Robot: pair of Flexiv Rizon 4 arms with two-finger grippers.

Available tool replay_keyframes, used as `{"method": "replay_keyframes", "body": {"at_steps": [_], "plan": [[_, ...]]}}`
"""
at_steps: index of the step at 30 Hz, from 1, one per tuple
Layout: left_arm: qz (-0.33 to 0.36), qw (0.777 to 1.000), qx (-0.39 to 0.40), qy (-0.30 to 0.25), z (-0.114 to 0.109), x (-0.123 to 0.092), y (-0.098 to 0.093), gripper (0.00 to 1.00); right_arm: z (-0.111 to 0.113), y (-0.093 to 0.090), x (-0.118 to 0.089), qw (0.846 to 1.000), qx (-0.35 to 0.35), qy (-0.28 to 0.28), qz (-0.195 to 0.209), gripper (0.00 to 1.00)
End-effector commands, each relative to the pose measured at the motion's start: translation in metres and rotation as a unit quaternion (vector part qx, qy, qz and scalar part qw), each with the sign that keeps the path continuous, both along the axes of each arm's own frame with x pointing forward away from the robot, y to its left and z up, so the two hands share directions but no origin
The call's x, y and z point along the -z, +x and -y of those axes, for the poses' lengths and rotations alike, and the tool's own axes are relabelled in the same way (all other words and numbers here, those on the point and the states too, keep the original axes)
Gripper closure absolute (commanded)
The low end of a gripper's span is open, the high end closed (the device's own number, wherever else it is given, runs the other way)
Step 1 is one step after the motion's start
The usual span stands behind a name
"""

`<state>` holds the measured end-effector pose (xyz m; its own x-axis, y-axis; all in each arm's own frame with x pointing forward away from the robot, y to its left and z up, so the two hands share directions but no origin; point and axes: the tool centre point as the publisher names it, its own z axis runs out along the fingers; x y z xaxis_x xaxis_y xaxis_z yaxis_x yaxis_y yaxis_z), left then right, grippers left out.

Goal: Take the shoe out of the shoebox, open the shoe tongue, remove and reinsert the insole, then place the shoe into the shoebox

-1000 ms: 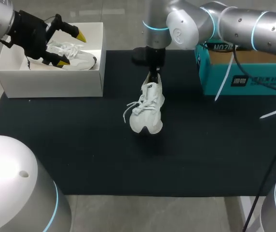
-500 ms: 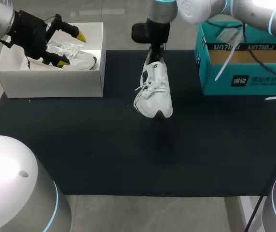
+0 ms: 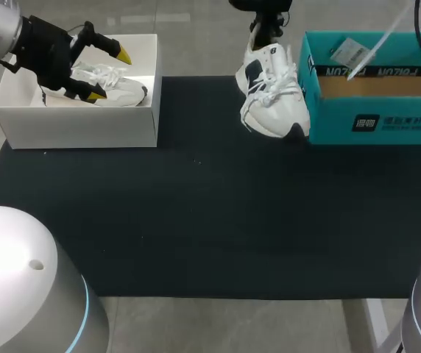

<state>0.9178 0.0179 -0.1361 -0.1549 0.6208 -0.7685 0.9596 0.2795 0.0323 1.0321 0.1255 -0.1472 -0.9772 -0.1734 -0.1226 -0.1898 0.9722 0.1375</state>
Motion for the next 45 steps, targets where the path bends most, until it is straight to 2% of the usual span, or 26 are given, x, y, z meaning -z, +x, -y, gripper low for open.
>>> {"method": "replay_keyframes", "body": {"at_steps": [1,17,21,28,33,36,41,45], "plan": [[0.000,1.000,0.000,0.002,0.000,0.000,0.000,0.00,0.003,-0.004,-0.023,1.000,0.001,-0.004,0.000,1.00],[0.000,1.000,0.000,0.002,0.000,0.000,0.000,0.00,0.003,-0.004,-0.023,1.000,0.001,-0.004,0.000,1.00],[0.000,1.000,0.000,0.002,0.000,0.000,0.000,0.00,0.039,-0.001,-0.026,0.999,0.024,-0.031,0.030,1.00],[0.000,1.000,0.000,0.002,0.000,0.000,0.000,0.00,0.116,0.003,-0.038,0.992,0.044,-0.065,0.095,1.00],[0.000,1.000,0.000,0.002,0.000,0.000,0.000,0.00,0.162,0.009,-0.040,0.993,0.042,-0.046,0.097,1.00],[0.000,1.000,0.000,0.002,0.000,0.000,0.000,0.00,0.182,0.012,-0.041,0.994,0.037,-0.050,0.091,1.00],[0.000,1.000,0.000,0.002,0.000,0.000,0.000,0.00,0.211,0.015,-0.037,0.992,0.031,-0.093,0.079,1.00],[0.000,1.000,0.000,0.002,0.000,0.000,0.000,0.00,0.211,0.015,-0.037,0.992,0.031,-0.093,0.079,1.00]]}}
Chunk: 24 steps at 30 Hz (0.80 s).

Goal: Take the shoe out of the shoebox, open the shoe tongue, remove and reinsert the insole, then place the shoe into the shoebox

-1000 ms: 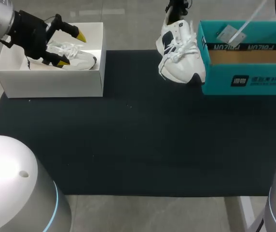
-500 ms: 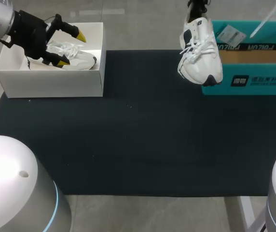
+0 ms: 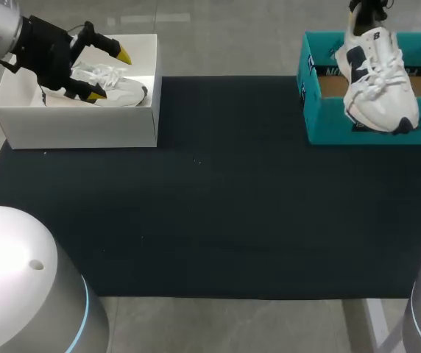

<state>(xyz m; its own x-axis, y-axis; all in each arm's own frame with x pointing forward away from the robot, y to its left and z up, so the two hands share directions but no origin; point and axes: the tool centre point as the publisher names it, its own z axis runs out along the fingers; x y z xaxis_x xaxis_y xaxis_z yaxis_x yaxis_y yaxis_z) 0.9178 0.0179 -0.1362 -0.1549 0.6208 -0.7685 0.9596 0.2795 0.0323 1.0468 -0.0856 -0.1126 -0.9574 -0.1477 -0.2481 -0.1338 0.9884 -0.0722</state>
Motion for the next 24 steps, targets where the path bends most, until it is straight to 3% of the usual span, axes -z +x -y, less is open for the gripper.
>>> {"method": "replay_keyframes", "body": {"at_steps": [1,19,24], "plan": [[0.000,1.000,0.000,0.002,0.000,0.000,0.000,0.00,0.000,0.000,-0.003,1.000,0.000,0.000,-0.001,1.00],[0.000,1.000,0.000,0.002,0.000,0.000,0.000,0.00,0.000,0.000,-0.003,1.000,0.000,0.000,-0.001,1.00],[0.000,1.000,0.000,0.002,0.000,0.000,0.000,0.00,0.051,0.011,0.002,0.999,0.017,0.032,-0.002,1.00]]}}
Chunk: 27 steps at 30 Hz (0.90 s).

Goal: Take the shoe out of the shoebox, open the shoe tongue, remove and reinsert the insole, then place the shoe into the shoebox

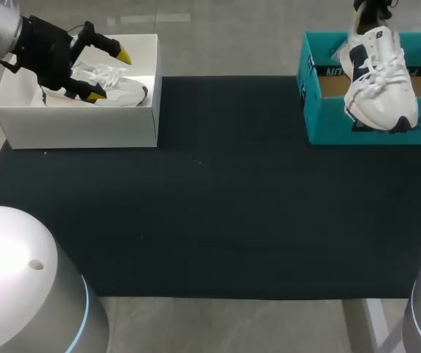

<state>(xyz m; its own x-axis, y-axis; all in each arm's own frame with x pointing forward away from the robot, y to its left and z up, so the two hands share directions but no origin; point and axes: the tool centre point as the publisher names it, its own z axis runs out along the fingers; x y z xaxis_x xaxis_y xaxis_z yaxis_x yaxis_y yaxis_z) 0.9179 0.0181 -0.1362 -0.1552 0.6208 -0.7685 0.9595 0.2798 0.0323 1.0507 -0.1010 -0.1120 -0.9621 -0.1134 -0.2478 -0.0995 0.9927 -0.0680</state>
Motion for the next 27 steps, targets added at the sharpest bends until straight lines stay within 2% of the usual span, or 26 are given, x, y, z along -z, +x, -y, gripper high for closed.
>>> {"method": "replay_keyframes", "body": {"at_steps": [1,3,5,10,16,20,27], "plan": [[0.000,1.000,0.000,0.002,0.000,0.000,0.000,0.00,0.052,0.011,0.005,0.999,0.005,0.041,-0.004,1.00],[0.000,1.000,0.000,0.002,0.000,0.000,0.000,0.00,0.072,0.015,0.004,0.998,0.011,0.057,0.001,1.00],[0.000,1.000,0.000,0.002,0.000,0.000,0.000,0.00,0.086,0.018,0.004,0.999,0.011,0.048,0.010,1.00],[0.000,1.000,0.000,0.002,0.000,0.000,0.000,0.00,0.124,0.033,0.007,1.000,-0.011,-0.014,0.021,1.00],[0.000,1.000,0.000,0.002,0.000,0.000,0.000,0.00,0.163,0.051,0.016,0.998,-0.019,-0.056,0.020,1.00],[0.000,1.000,0.000,0.002,0.000,0.000,0.000,0.00,0.188,0.059,0.024,0.997,0.011,-0.073,0.016,1.00],[0.000,1.000,0.000,0.002,0.000,0.000,0.000,0.00,0.217,0.061,0.024,0.995,0.083,-0.057,0.027,1.00]]}}
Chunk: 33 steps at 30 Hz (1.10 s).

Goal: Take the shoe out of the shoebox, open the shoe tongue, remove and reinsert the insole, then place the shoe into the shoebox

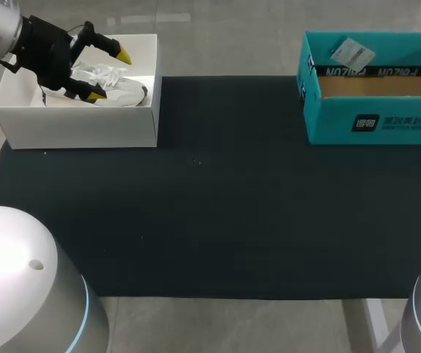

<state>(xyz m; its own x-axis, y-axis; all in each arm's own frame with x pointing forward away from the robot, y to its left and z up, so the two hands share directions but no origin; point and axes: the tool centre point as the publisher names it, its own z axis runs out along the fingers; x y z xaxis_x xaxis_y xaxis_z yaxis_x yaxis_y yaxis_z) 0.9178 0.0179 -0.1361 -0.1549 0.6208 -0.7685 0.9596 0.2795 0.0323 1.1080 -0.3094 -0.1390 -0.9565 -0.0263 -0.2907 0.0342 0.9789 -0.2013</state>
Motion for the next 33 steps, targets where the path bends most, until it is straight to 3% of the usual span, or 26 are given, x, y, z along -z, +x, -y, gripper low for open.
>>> {"method": "replay_keyframes", "body": {"at_steps": [1,8,12,15,17,33], "plan": [[0.000,1.000,0.000,0.002,0.000,0.000,0.000,0.00,0.011,0.004,-0.003,0.999,0.037,0.009,0.002,1.00],[0.000,1.000,0.000,0.002,0.000,0.000,0.000,0.00,0.018,-0.003,0.000,0.977,0.210,0.049,-0.006,1.00],[0.000,1.000,0.000,0.002,0.000,0.000,0.000,0.00,0.020,-0.007,0.000,0.952,0.303,0.051,-0.002,1.00],[0.000,1.000,0.000,0.002,0.000,0.000,0.000,0.00,0.025,-0.010,0.000,0.927,0.370,0.051,0.020,1.00],[0.000,1.000,0.000,0.002,0.000,0.000,0.000,0.00,0.028,-0.014,0.002,0.909,0.407,0.081,0.044,1.00],[0.000,1.000,0.000,0.002,0.000,0.000,0.000,0.00,0.028,-0.014,0.002,0.909,0.407,0.081,0.044,1.00]]}}
